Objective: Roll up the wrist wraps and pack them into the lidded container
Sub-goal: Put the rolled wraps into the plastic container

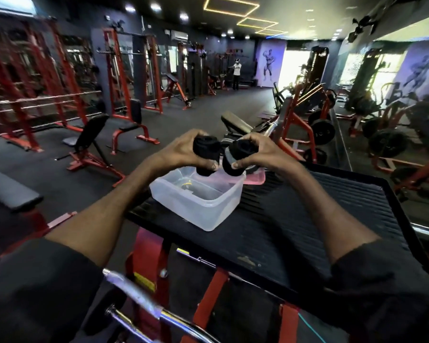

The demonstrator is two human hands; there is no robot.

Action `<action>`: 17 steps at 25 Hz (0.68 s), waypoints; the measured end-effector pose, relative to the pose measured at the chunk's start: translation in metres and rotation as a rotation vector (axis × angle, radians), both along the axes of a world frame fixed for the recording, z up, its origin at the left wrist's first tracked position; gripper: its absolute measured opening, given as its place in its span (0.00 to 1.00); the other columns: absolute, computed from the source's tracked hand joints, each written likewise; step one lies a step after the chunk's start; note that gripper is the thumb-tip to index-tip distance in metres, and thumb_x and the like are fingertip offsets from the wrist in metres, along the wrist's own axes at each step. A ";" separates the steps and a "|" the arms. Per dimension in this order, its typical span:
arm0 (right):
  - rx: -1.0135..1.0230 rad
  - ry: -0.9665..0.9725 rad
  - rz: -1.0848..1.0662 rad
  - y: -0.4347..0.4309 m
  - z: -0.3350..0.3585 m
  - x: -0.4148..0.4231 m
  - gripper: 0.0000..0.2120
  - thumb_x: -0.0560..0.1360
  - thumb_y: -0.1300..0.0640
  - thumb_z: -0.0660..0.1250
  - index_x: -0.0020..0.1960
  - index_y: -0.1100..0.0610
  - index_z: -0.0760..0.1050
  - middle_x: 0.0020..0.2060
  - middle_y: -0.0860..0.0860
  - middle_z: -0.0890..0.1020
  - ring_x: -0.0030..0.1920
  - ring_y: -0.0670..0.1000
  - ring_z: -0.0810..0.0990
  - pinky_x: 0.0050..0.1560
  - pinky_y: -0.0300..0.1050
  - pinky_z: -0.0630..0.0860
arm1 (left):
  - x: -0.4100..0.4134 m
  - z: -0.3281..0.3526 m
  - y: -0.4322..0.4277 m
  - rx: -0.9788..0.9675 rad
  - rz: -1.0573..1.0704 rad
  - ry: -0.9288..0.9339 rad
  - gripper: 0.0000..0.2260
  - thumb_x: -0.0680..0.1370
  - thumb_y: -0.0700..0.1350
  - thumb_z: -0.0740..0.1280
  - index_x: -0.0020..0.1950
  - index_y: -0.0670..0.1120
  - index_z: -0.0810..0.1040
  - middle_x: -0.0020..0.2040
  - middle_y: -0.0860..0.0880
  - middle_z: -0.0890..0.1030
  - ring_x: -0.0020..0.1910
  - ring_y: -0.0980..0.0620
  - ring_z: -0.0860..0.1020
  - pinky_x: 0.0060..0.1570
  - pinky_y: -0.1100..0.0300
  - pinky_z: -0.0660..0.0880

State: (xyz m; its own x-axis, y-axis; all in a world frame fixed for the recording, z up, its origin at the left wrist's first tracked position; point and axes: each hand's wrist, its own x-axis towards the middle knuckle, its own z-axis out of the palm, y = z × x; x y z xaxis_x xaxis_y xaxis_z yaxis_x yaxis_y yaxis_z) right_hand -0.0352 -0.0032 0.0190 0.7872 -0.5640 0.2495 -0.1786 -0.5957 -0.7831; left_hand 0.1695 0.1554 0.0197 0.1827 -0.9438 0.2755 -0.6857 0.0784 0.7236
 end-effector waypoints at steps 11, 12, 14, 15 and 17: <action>-0.340 0.774 0.163 0.022 -0.024 0.081 0.28 0.61 0.53 0.80 0.57 0.51 0.74 0.52 0.53 0.82 0.50 0.55 0.83 0.45 0.50 0.80 | 0.049 -0.039 0.000 0.378 -0.096 -0.094 0.22 0.67 0.42 0.81 0.55 0.36 0.77 0.41 0.45 0.78 0.37 0.50 0.75 0.32 0.60 0.72; -0.344 0.801 0.145 0.021 -0.026 0.082 0.29 0.58 0.49 0.79 0.57 0.49 0.74 0.52 0.52 0.82 0.51 0.54 0.82 0.49 0.53 0.80 | 0.054 -0.045 -0.005 0.388 -0.088 -0.084 0.23 0.67 0.42 0.82 0.55 0.38 0.77 0.42 0.46 0.79 0.39 0.52 0.77 0.36 0.59 0.73; -0.374 0.861 0.105 0.009 -0.037 0.085 0.31 0.52 0.42 0.75 0.54 0.41 0.73 0.51 0.46 0.81 0.53 0.52 0.80 0.56 0.58 0.78 | 0.060 -0.054 -0.013 0.423 -0.097 -0.057 0.22 0.67 0.45 0.82 0.56 0.43 0.78 0.46 0.49 0.82 0.45 0.53 0.80 0.46 0.57 0.77; -0.404 0.894 0.082 -0.008 -0.051 0.090 0.31 0.50 0.39 0.71 0.54 0.37 0.73 0.51 0.42 0.80 0.55 0.53 0.80 0.58 0.62 0.76 | 0.061 -0.059 -0.017 0.459 -0.110 -0.064 0.22 0.68 0.48 0.81 0.57 0.45 0.79 0.49 0.48 0.84 0.49 0.50 0.82 0.52 0.55 0.78; -0.461 0.931 0.060 -0.024 -0.067 0.093 0.32 0.50 0.35 0.68 0.54 0.28 0.68 0.56 0.39 0.78 0.60 0.56 0.78 0.62 0.70 0.69 | 0.066 -0.066 -0.024 0.509 -0.133 -0.092 0.20 0.69 0.53 0.79 0.57 0.47 0.81 0.52 0.47 0.85 0.54 0.48 0.82 0.56 0.54 0.77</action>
